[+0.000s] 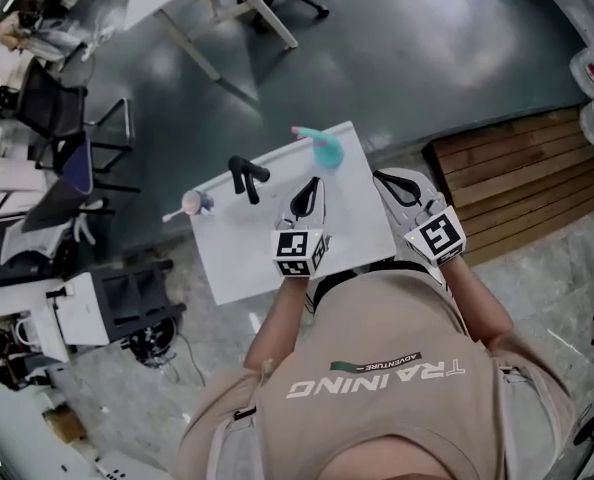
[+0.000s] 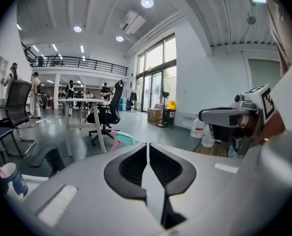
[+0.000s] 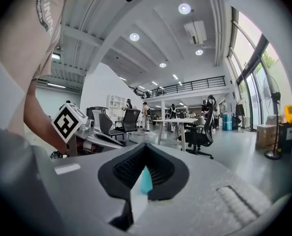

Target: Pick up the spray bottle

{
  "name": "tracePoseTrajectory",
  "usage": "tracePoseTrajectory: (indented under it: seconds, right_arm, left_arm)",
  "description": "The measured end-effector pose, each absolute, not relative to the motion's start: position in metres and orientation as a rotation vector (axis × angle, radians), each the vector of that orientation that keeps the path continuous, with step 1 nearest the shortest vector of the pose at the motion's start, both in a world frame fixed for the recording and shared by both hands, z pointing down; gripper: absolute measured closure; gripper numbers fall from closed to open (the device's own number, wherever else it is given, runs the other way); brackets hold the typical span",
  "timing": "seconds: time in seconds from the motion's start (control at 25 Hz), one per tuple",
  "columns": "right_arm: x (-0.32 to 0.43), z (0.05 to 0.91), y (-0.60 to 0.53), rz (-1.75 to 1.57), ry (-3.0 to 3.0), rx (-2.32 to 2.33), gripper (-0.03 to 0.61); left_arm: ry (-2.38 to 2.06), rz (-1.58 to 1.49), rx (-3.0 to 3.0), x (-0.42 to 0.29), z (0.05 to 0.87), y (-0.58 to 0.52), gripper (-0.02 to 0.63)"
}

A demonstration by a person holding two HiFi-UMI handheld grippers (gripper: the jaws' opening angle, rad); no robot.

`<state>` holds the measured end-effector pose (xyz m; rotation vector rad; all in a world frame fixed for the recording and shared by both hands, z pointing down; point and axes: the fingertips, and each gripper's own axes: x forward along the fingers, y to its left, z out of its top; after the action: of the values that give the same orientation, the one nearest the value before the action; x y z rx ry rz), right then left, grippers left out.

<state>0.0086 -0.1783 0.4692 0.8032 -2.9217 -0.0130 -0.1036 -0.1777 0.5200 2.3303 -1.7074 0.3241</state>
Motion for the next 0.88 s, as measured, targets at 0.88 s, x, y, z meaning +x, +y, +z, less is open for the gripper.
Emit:
tracePoseTrajectory:
  seconds: [0.88]
  right_arm:
    - [0.034, 0.504, -0.208, 0.112, -2.899, 0.723, 0.575]
  left_arm:
    - [-1.732, 0.383, 2.174, -0.126, 0.595, -0.274, 0.440]
